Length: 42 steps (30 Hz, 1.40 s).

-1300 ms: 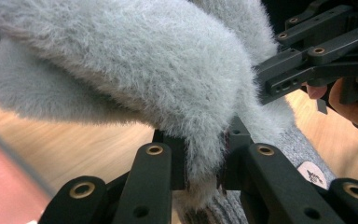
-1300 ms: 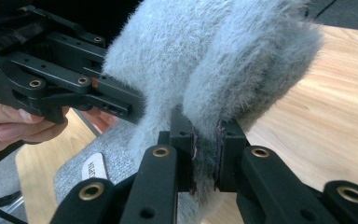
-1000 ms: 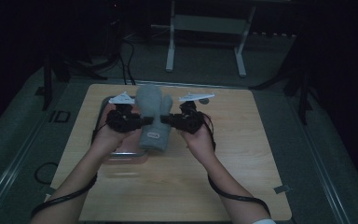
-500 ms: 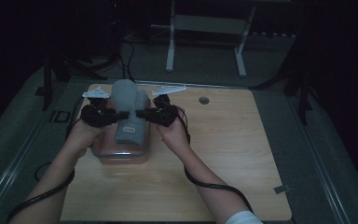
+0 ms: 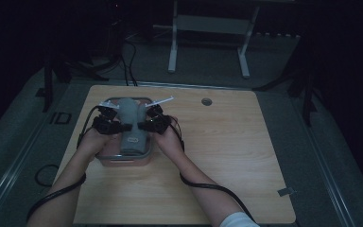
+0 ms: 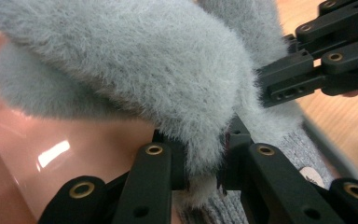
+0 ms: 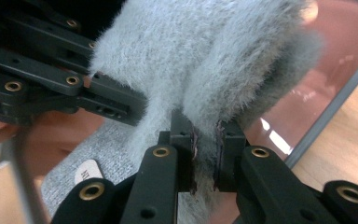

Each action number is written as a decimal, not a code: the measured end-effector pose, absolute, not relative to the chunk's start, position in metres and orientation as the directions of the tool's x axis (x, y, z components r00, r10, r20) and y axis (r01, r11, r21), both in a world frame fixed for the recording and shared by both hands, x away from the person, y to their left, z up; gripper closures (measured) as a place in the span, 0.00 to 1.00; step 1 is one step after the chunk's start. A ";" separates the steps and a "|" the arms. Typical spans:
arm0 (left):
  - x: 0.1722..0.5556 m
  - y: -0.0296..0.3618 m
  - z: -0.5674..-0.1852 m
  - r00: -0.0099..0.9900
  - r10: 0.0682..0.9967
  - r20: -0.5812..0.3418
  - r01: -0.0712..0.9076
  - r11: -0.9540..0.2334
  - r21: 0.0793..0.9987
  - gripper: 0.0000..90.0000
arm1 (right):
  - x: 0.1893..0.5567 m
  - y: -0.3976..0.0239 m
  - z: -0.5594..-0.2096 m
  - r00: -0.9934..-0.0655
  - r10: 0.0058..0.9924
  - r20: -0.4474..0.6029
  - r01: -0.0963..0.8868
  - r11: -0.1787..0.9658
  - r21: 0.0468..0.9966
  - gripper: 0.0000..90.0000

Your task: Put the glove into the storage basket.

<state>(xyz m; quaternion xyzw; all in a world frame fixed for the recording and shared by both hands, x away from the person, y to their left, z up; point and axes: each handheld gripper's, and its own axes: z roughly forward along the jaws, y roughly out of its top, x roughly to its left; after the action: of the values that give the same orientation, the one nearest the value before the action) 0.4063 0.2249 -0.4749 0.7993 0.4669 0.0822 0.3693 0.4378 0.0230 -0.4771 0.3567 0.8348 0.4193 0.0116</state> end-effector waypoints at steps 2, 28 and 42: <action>0.410 0.223 -0.479 0.537 0.819 -0.202 0.708 -0.308 0.636 0.87 | 0.441 0.029 -0.484 -0.740 0.619 0.263 0.598 0.427 0.678 0.90; 0.425 0.205 -0.502 0.462 0.886 -0.048 0.764 -0.370 0.529 0.55 | 0.431 0.004 -0.449 -0.781 0.605 0.154 0.502 0.461 0.732 0.37; 0.388 0.218 -0.468 0.450 0.892 -0.047 0.628 -0.279 0.726 0.14 | 0.416 -0.050 -0.441 -0.838 0.525 0.148 0.423 0.453 0.784 0.16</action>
<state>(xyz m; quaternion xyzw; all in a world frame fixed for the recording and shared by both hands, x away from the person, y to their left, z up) 0.3875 0.2177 -0.4678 0.7769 0.4893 0.1894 0.3482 0.4165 -0.0501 -0.4405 0.2789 0.8505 0.4422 0.0577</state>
